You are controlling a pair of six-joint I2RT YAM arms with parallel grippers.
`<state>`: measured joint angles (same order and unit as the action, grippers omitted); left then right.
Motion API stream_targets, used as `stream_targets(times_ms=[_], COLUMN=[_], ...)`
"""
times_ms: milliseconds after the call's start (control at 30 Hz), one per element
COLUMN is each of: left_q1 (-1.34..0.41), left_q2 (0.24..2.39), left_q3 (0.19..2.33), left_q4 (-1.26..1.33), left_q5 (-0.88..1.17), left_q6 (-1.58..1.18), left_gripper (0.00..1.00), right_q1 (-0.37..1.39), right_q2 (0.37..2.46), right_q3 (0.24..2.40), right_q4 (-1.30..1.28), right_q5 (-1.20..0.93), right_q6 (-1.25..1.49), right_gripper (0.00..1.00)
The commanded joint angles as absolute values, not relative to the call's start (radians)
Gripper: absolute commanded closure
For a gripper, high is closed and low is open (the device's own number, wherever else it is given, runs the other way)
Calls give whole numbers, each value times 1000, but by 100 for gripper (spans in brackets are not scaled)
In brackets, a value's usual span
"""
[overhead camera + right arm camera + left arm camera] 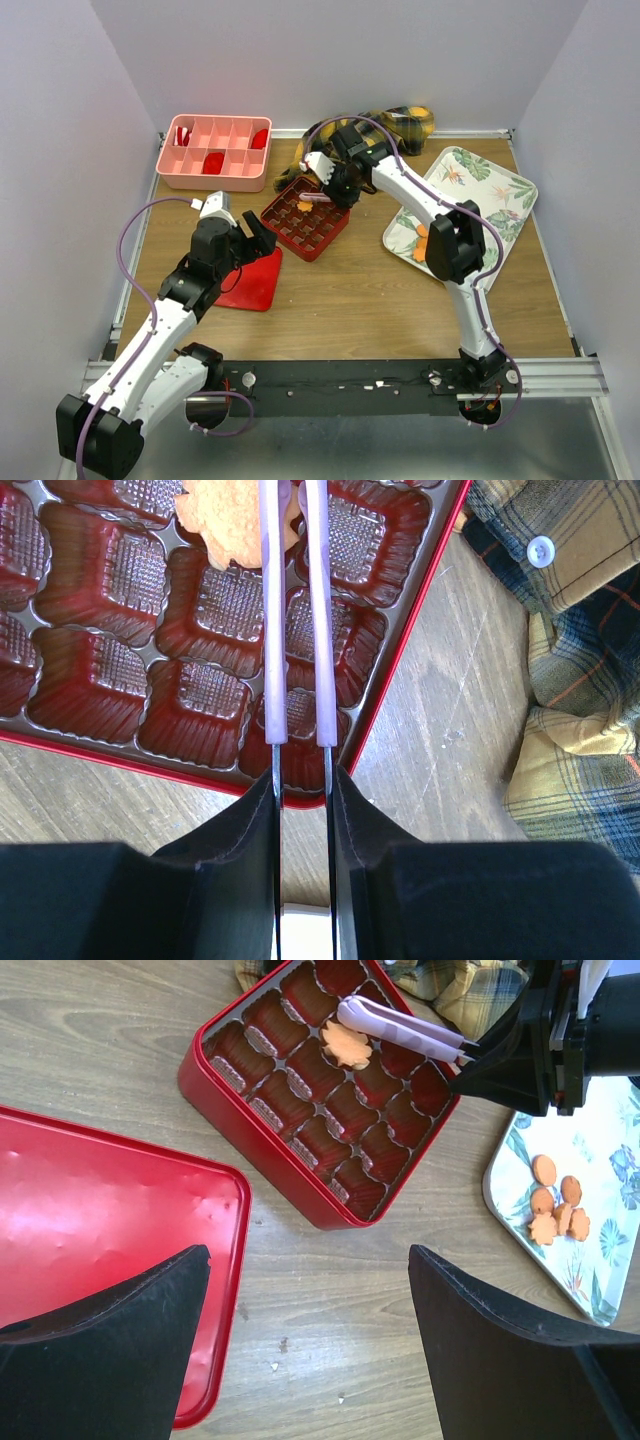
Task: Pack the cookies
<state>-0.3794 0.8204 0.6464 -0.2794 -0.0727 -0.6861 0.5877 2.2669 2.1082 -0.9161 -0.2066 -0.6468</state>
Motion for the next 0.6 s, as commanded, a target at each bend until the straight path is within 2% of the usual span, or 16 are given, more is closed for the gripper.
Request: stream_targets(times_ms=[0, 567], left_q1=[-373, -373], left_q2=[795, 770], left_q3=[646, 644], left_q4=[-284, -301], left_q5=[-98, -103], left_q6=[-692, -693], left_gripper=[9, 9], right_q1=[597, 612], right_q2=[2243, 2244], right_q3=[2118, 2174], right_q4=[-934, -959], right_q5=[-227, -239], right_q6=[-661, -683], right_gripper=[69, 69])
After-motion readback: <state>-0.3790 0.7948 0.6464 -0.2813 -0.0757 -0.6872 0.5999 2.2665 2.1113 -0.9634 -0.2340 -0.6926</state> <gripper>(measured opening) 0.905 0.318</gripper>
